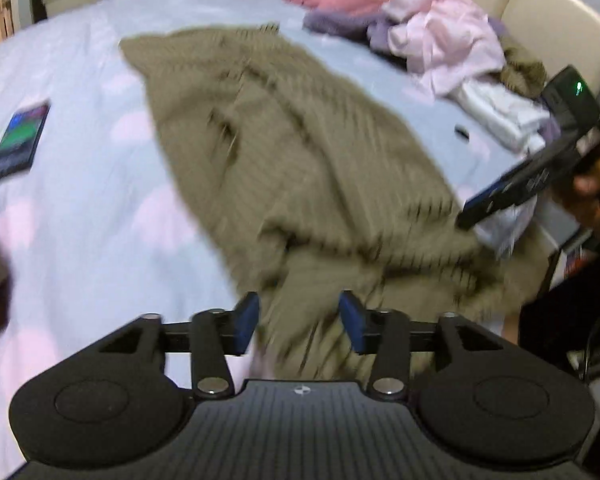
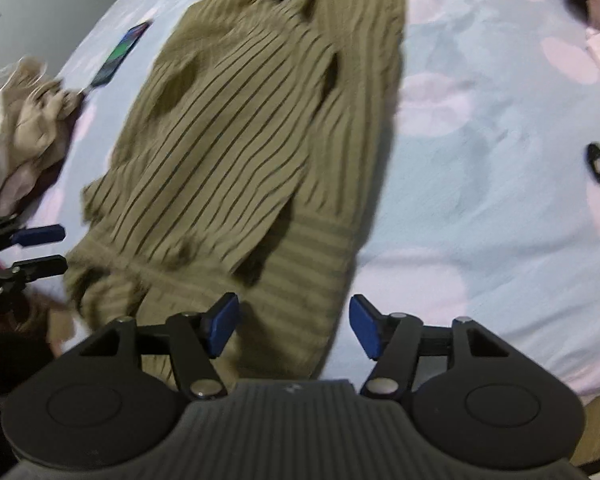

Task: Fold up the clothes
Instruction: 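Grasp the shirt hem with the left gripper while the right gripper grasps beside it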

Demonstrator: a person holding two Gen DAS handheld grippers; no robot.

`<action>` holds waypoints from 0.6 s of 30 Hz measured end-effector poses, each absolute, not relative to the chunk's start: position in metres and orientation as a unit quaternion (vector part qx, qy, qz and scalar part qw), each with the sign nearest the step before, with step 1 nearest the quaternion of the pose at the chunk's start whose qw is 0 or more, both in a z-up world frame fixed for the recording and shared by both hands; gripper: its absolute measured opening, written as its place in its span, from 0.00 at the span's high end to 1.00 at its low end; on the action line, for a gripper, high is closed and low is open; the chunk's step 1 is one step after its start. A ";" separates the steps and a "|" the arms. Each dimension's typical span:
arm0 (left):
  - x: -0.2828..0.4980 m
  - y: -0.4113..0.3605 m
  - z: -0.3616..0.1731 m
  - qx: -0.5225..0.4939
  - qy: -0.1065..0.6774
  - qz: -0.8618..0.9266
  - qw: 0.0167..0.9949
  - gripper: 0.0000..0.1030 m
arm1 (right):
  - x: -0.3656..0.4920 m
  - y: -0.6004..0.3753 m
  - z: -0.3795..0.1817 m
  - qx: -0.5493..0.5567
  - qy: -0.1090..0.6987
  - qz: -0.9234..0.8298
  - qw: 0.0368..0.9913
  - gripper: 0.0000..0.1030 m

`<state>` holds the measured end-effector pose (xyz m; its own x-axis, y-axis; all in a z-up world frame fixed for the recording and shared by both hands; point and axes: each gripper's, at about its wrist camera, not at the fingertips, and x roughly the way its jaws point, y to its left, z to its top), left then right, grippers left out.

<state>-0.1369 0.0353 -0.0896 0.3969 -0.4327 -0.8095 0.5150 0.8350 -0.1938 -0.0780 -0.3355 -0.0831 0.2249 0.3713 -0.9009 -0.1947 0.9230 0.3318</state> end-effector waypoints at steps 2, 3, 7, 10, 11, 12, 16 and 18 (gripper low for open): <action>-0.148 0.048 -0.096 0.026 0.486 -0.284 0.826 0.57 | -0.086 -0.332 -0.090 0.068 0.603 0.183 0.773 0.37; -0.150 0.052 -0.102 0.010 0.495 -0.283 0.821 0.57 | -0.089 -0.331 -0.093 0.071 0.605 0.183 0.772 0.36; -0.154 0.054 -0.119 -0.022 0.524 -0.284 0.802 0.57 | -0.098 -0.327 -0.098 0.076 0.608 0.179 0.770 0.33; -0.154 0.049 -0.128 -0.029 0.533 -0.285 0.796 0.57 | -0.101 -0.330 -0.094 0.092 0.611 0.170 0.768 0.33; -0.154 0.048 -0.130 -0.035 0.533 -0.286 0.796 0.57 | -0.101 -0.332 -0.093 0.101 0.612 0.167 0.766 0.33; -0.153 0.048 -0.130 -0.044 0.531 -0.288 0.796 0.57 | -0.101 -0.333 -0.094 0.109 0.616 0.167 0.762 0.33; -0.144 0.044 -0.137 -0.066 0.536 -0.291 0.790 0.57 | -0.102 -0.336 -0.106 0.148 0.635 0.172 0.738 0.37; -0.139 0.042 -0.143 -0.070 0.544 -0.289 0.784 0.56 | -0.103 -0.338 -0.114 0.171 0.637 0.168 0.733 0.46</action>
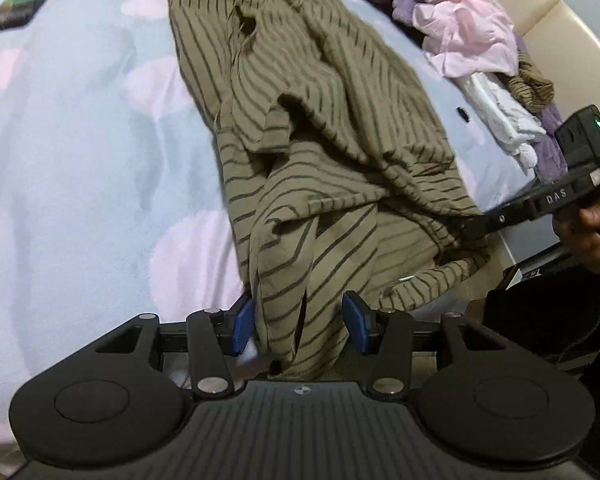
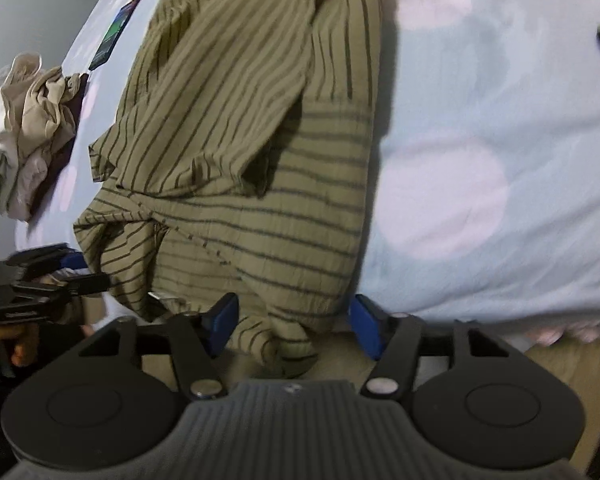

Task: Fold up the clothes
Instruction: 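Grasp the shirt hem with the left gripper while the right gripper grasps beside it, then lift the hem with both grippers and fold it toward the collar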

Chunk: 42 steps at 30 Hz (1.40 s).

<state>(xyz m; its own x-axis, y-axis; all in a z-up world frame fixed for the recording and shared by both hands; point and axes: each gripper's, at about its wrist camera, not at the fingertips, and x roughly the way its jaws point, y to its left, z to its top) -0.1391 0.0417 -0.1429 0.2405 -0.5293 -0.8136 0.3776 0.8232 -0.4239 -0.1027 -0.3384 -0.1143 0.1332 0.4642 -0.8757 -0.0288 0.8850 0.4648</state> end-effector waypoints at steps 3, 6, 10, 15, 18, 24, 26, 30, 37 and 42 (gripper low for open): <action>-0.135 0.039 -0.145 -0.070 0.549 -0.287 0.781 0.72 | -0.104 -0.340 -0.120 0.183 0.636 0.162 0.732 0.80; -0.132 0.038 -0.139 -0.057 0.554 -0.287 0.780 0.99 | -0.103 -0.339 -0.108 0.175 0.627 0.186 0.736 0.94; -0.136 0.041 -0.126 -0.058 0.554 -0.296 0.776 0.99 | -0.108 -0.332 -0.079 0.156 0.609 0.225 0.744 0.94; -0.138 0.051 -0.115 -0.064 0.560 -0.291 0.773 0.99 | -0.116 -0.338 -0.053 0.156 0.602 0.235 0.747 0.94; -0.138 0.057 -0.109 -0.068 0.563 -0.289 0.772 0.99 | -0.116 -0.349 -0.048 0.159 0.604 0.229 0.747 0.94; -0.143 0.058 -0.101 -0.064 0.572 -0.291 0.764 0.99 | -0.117 -0.359 -0.063 0.154 0.636 0.218 0.724 0.94; -0.147 0.053 -0.101 -0.055 0.576 -0.300 0.758 0.99 | -0.120 -0.356 -0.066 0.148 0.645 0.219 0.717 0.94; -0.155 0.056 -0.098 -0.042 0.591 -0.305 0.746 0.99 | -0.127 -0.356 -0.069 0.146 0.662 0.222 0.700 0.94; -0.153 0.072 -0.079 -0.067 0.605 -0.316 0.728 0.99 | -0.129 -0.357 -0.062 0.164 0.669 0.235 0.686 0.94; -0.116 0.079 -0.057 -0.110 0.596 -0.324 0.726 0.99 | -0.098 -0.371 -0.035 0.216 0.638 0.239 0.699 0.94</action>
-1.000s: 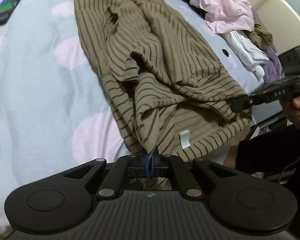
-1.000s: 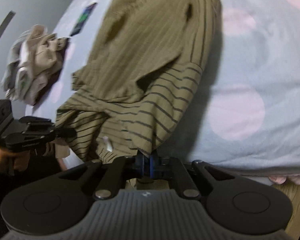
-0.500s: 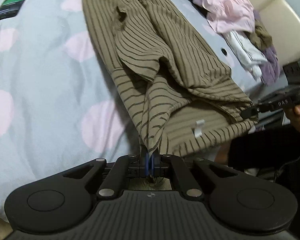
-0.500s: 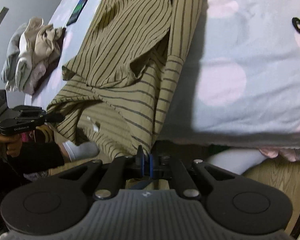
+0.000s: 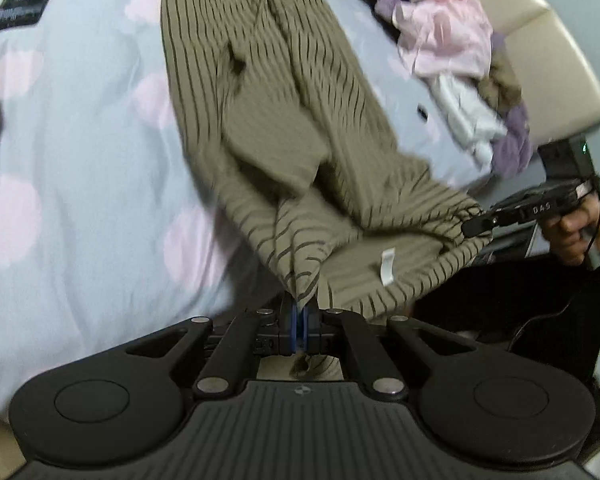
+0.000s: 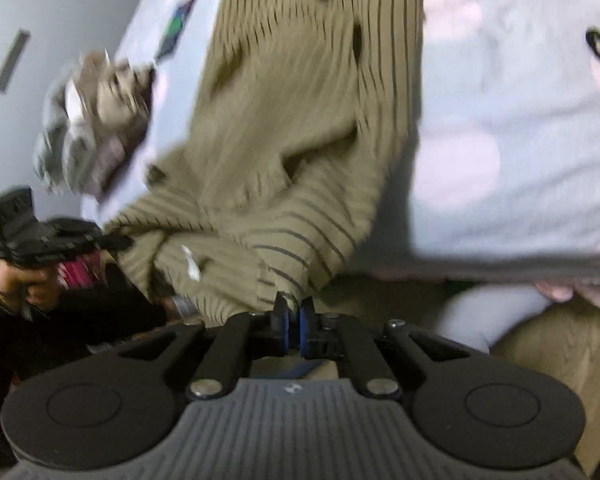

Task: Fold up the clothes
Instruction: 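Lift the hem with both grippers and fold it toward the collar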

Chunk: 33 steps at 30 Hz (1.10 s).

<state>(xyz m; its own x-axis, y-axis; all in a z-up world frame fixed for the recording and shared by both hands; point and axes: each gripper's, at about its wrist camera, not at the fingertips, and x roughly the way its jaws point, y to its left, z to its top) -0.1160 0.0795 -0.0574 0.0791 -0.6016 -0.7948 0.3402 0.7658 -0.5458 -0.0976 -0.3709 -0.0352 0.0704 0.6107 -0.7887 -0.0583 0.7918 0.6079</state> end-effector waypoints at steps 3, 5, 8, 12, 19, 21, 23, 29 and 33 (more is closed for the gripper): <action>-0.084 0.084 -0.049 -0.131 0.591 -0.326 0.726 0.99 | -0.067 -0.378 -0.023 0.235 0.627 0.230 0.707 0.94; -0.060 0.086 -0.047 -0.154 0.585 -0.321 0.729 0.99 | -0.041 -0.382 -0.018 0.249 0.622 0.218 0.710 0.94; -0.020 0.090 -0.046 -0.200 0.574 -0.305 0.733 0.99 | -0.005 -0.391 -0.017 0.271 0.614 0.200 0.714 0.94; 0.029 0.093 -0.056 -0.253 0.559 -0.268 0.743 0.99 | 0.039 -0.399 -0.023 0.279 0.605 0.175 0.725 0.94; 0.073 0.083 -0.072 -0.268 0.520 -0.246 0.773 0.99 | 0.080 -0.411 -0.024 0.312 0.553 0.177 0.752 0.94; 0.079 0.080 -0.080 -0.269 0.518 -0.236 0.777 0.99 | 0.086 -0.414 -0.033 0.310 0.556 0.168 0.753 0.94; 0.084 0.076 -0.089 -0.261 0.522 -0.225 0.780 0.98 | 0.090 -0.413 -0.044 0.298 0.563 0.159 0.754 0.94; 0.086 0.073 -0.108 -0.210 0.544 -0.179 0.792 0.62 | 0.087 -0.411 -0.072 0.274 0.582 0.107 0.758 0.51; 0.077 0.085 -0.090 -0.204 0.517 -0.172 0.813 0.55 | 0.077 -0.415 -0.061 0.259 0.564 0.120 0.775 0.43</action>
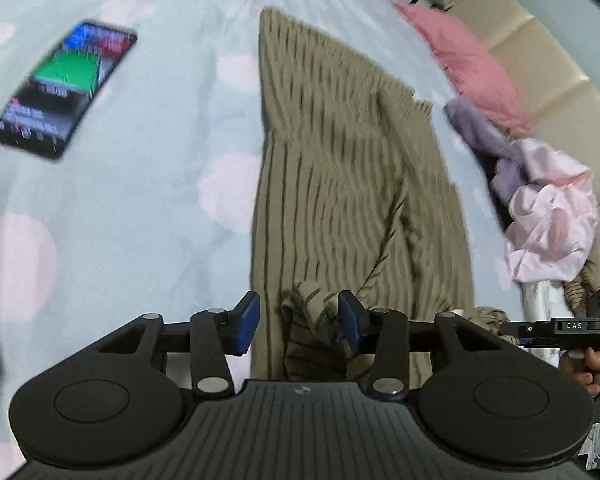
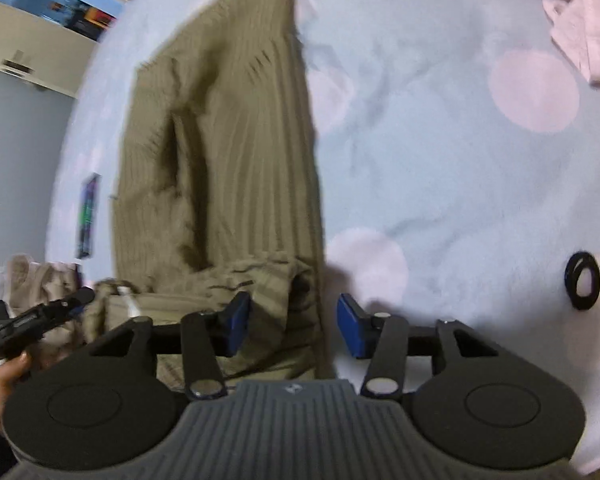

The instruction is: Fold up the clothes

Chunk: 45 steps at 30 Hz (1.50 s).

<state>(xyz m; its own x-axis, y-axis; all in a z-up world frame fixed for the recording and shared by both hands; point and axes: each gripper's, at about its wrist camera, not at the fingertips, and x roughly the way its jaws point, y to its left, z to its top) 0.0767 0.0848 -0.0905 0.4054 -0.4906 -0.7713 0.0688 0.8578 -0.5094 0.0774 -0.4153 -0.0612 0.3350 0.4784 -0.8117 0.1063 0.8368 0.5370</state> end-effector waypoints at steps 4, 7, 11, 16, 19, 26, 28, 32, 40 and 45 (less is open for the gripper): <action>0.060 0.089 -0.081 -0.197 0.510 -0.197 0.814 0.53 | 0.067 -0.417 -0.052 0.240 0.550 0.139 0.788 0.42; 0.044 0.081 -0.090 -0.176 0.532 -0.225 0.797 0.53 | 0.057 -0.405 -0.058 0.210 0.563 0.171 0.781 0.35; 0.019 0.068 -0.108 -0.137 0.551 -0.261 0.781 0.53 | 0.042 -0.385 -0.069 0.165 0.587 0.208 0.765 0.33; 0.005 0.055 -0.122 -0.112 0.562 -0.287 0.768 0.54 | 0.026 -0.364 -0.081 0.116 0.608 0.247 0.745 0.35; 0.002 0.052 -0.125 -0.105 0.559 -0.293 0.768 0.55 | 0.027 -0.363 -0.081 0.114 0.604 0.252 0.748 0.40; 0.006 0.059 -0.127 -0.120 0.566 -0.291 0.762 0.96 | 0.028 -0.362 -0.081 0.107 0.594 0.263 0.753 0.93; 0.004 0.065 -0.118 -0.132 0.559 -0.295 0.764 0.97 | 0.027 -0.365 -0.077 0.112 0.588 0.268 0.755 0.94; -0.003 0.078 -0.098 -0.156 0.541 -0.309 0.767 0.97 | 0.021 -0.379 -0.050 0.144 0.569 0.282 0.759 0.94; -0.048 0.080 -0.097 -0.125 0.580 -0.343 0.728 0.97 | -0.008 -0.385 -0.047 0.156 0.593 0.289 0.735 0.95; -0.069 0.074 -0.120 -0.078 0.610 -0.323 0.719 0.91 | -0.016 -0.382 -0.048 0.124 0.597 0.276 0.743 0.86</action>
<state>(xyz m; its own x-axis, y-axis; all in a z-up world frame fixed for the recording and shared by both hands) -0.0693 0.0737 -0.1201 0.0466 -0.5597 -0.8274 0.3683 0.7796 -0.5066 -0.0163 -0.3821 -0.0477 0.1351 0.5580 -0.8188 -0.2631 0.8169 0.5133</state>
